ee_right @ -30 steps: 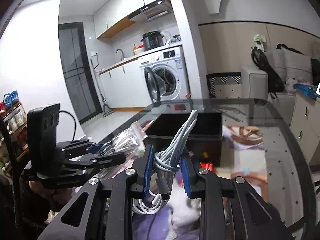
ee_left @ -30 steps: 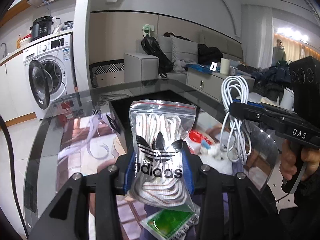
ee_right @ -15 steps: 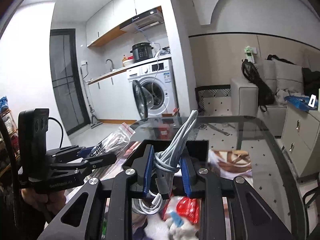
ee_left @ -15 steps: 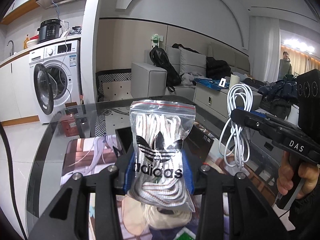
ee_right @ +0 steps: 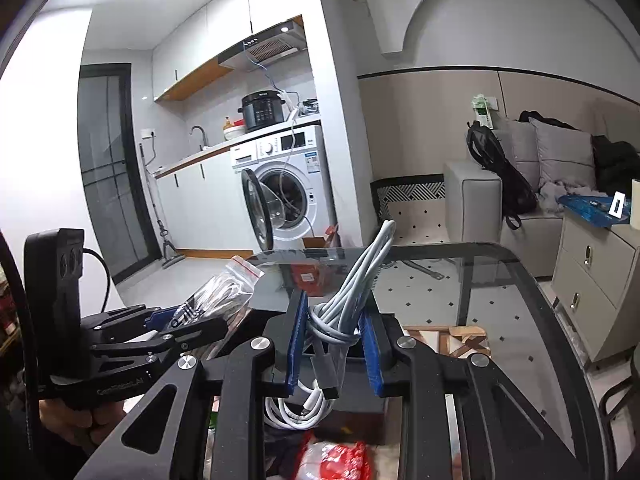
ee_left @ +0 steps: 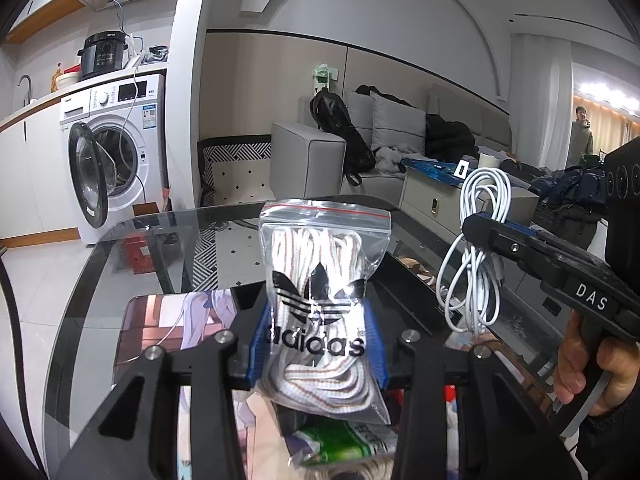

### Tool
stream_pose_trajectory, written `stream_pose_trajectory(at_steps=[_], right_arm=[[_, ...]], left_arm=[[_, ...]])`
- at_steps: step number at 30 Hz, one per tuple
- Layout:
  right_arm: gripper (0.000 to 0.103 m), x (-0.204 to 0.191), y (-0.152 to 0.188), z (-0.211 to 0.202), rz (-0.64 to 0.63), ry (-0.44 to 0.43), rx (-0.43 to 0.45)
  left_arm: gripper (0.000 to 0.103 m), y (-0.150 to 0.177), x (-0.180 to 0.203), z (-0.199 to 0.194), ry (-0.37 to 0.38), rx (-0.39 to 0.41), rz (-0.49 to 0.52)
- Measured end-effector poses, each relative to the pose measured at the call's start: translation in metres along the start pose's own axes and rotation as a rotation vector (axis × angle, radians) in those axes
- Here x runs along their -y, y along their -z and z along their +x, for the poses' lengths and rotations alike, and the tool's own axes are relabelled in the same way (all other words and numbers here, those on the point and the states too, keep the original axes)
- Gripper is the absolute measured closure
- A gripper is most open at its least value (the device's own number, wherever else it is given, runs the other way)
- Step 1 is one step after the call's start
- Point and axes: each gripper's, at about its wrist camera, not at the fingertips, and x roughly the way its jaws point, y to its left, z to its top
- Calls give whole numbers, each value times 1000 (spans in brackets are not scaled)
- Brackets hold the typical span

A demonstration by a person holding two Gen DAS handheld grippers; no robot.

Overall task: Organize soft objects
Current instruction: 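Carry the rope bag and the cable over the black box with both tools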

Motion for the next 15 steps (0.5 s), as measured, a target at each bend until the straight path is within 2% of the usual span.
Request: stream_pose_trajectory(at_steps=[15], right_arm=[[78, 10, 9, 60, -51, 58, -61]], left_arm=[[63, 4, 4, 53, -24, -73, 25]])
